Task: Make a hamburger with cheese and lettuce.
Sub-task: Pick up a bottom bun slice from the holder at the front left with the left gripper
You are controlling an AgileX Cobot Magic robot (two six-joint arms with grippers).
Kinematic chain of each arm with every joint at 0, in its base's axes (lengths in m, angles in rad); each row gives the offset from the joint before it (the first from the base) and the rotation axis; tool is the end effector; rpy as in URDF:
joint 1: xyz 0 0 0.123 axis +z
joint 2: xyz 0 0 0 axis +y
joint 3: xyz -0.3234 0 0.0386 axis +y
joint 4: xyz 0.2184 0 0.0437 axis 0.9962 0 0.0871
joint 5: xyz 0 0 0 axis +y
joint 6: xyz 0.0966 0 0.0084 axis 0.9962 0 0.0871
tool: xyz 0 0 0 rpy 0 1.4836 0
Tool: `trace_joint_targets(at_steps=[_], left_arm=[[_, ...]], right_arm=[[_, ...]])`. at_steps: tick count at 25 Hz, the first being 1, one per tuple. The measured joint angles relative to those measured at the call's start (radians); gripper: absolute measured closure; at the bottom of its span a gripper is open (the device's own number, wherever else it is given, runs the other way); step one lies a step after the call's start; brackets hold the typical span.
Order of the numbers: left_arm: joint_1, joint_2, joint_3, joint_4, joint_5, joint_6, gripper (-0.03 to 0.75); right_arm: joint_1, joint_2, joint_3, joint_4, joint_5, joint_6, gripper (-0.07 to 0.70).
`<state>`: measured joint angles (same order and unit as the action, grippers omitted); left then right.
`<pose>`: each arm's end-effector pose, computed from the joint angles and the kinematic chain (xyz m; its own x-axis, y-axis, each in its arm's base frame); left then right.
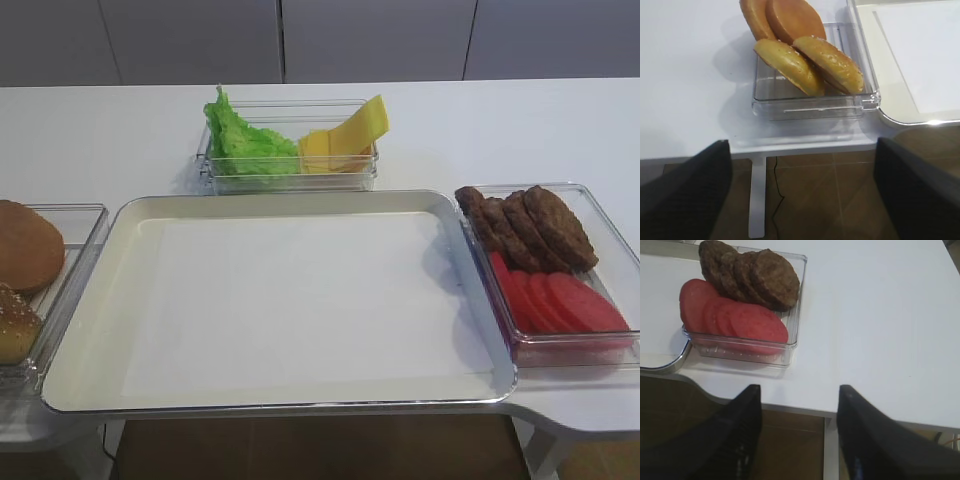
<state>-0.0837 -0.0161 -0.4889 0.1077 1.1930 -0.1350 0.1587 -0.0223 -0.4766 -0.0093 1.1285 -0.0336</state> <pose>-0.0732 0.0159 0.2459 -0.5592 -0.0479 -0.8276 -0.0524 0.9984 -0.0224 -0.0693 -0.0119 0.2472 -0.5037 -0.1187 -0.8557 -0.1700 0.9848 -0.0365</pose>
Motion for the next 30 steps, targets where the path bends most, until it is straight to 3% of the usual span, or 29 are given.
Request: trace_joint_targets(at_steps=[25,30], left_arm=[[0.000,0.000,0.000,0.000,0.000,0.000,0.037],[0.000,0.097,-0.013,0.001,0.011,0.000,0.037]], right_arm=[[0.000,0.000,0.000,0.000,0.000,0.000,0.240],[0.000,0.000,0.000,0.000,0.000,0.000,0.240]])
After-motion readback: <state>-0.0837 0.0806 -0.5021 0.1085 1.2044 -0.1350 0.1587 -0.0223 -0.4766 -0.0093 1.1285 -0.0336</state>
